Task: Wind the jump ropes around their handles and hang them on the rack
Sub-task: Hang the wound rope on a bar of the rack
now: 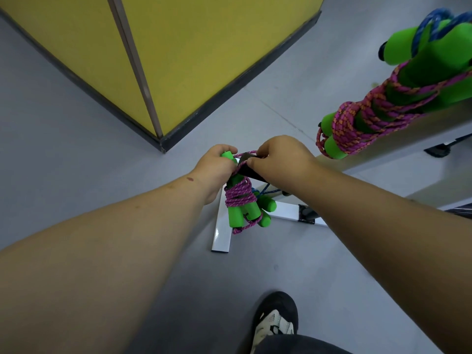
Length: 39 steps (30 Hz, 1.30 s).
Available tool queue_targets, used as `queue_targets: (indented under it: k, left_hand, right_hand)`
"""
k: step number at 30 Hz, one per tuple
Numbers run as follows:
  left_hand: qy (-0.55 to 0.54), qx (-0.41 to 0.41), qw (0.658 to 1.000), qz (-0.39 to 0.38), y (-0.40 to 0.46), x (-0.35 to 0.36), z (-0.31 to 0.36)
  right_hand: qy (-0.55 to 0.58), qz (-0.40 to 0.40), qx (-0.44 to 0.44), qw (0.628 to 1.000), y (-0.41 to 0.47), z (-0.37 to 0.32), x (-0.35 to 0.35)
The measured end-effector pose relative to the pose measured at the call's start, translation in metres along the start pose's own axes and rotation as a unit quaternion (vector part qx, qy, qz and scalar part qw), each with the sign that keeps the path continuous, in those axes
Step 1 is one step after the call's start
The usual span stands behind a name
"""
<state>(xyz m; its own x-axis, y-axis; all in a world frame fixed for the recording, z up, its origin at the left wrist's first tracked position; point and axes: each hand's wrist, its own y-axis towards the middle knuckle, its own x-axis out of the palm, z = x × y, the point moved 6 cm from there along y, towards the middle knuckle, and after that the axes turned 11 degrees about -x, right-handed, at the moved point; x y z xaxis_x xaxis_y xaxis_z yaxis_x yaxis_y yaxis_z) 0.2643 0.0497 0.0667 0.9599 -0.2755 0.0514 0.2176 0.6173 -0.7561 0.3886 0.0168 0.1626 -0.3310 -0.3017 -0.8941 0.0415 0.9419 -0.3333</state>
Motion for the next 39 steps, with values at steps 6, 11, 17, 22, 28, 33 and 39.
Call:
queue_targets:
  k: [6, 11, 17, 22, 28, 33, 39]
  left_hand:
    - [-0.013, -0.013, 1.0, -0.015, -0.001, 0.001, -0.009]
    - [-0.001, -0.026, 0.999, -0.039, -0.003, 0.01, -0.017]
    - [-0.009, -0.041, 0.996, -0.076, -0.002, 0.018, -0.018]
    - [-0.042, -0.045, 0.993, -0.102, -0.002, 0.019, -0.021]
    - [-0.052, -0.04, 0.991, -0.114, -0.009, 0.022, -0.017]
    - [-0.047, -0.038, 0.993, -0.104, -0.011, 0.019, -0.013]
    - [-0.041, -0.048, 0.995, -0.083, -0.01, 0.016, -0.011]
  right_hand:
    - [0.049, 0.043, 0.03, 0.997, -0.011, 0.007, -0.002]
    - [-0.076, 0.003, 0.006, 0.997, -0.012, 0.012, -0.002]
    - [-0.243, -0.032, -0.01, 0.969, -0.019, 0.012, -0.005]
    - [-0.262, -0.058, -0.006, 0.963, -0.016, 0.015, -0.006]
    - [-0.292, -0.041, -0.012, 0.956, -0.023, 0.022, -0.001]
    - [-0.276, -0.032, -0.006, 0.961, -0.023, 0.023, -0.002]
    - [-0.296, -0.023, -0.027, 0.955, -0.022, 0.023, -0.004]
